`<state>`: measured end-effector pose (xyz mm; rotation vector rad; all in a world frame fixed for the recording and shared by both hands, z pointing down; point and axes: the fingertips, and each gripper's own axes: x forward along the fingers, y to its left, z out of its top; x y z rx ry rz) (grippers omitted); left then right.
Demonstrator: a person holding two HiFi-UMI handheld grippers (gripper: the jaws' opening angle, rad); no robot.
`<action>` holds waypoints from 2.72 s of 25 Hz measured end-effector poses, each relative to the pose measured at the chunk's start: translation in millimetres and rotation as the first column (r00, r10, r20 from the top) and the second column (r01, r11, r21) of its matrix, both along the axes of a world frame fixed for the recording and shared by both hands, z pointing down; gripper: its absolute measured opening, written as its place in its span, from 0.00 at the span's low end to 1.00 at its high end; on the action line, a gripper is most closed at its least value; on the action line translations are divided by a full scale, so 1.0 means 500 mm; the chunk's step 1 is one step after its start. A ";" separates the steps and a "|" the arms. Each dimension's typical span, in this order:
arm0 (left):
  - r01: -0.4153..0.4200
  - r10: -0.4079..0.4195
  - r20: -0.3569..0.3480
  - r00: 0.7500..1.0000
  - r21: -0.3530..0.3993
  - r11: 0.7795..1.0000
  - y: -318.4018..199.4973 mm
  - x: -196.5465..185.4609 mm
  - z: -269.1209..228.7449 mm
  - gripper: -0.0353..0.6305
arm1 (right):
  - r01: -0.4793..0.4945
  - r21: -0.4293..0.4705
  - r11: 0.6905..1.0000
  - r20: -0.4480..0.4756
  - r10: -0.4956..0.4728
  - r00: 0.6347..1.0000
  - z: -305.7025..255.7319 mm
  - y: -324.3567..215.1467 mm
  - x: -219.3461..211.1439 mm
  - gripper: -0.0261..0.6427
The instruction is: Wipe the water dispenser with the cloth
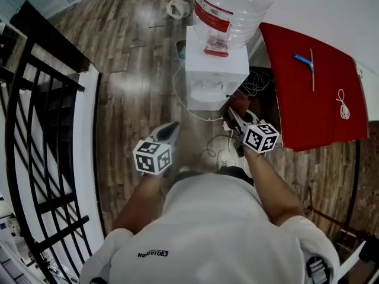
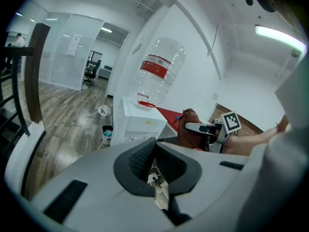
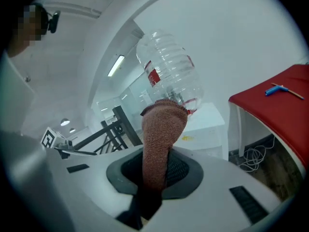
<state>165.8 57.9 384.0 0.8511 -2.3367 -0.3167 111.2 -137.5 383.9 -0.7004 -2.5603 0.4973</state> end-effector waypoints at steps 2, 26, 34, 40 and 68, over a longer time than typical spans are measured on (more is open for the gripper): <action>0.041 -0.042 0.007 0.999 0.013 0.999 -0.003 0.003 -0.012 0.04 | 0.039 -0.044 0.998 -0.021 -0.040 0.999 -0.016 0.014 -0.003 0.13; 0.254 -0.254 0.000 0.967 -0.006 0.967 -0.185 0.043 -0.077 0.04 | 0.333 -0.126 0.935 0.004 -0.335 0.942 -0.058 -0.120 0.071 0.13; 0.188 -0.188 -0.003 0.982 -0.043 0.981 -0.171 0.093 -0.077 0.04 | 0.320 -0.163 0.933 0.031 -0.319 0.947 -0.073 -0.095 0.133 0.13; 0.107 -0.106 0.039 0.994 -0.014 0.994 -0.114 0.138 -0.097 0.04 | 0.281 -0.108 0.954 0.061 -0.276 0.959 -0.105 -0.028 0.226 0.13; -0.100 0.094 0.148 0.984 0.028 0.995 -0.102 0.323 -0.176 0.04 | 0.102 -0.009 0.995 0.135 -0.100 0.986 -0.207 0.030 0.501 0.13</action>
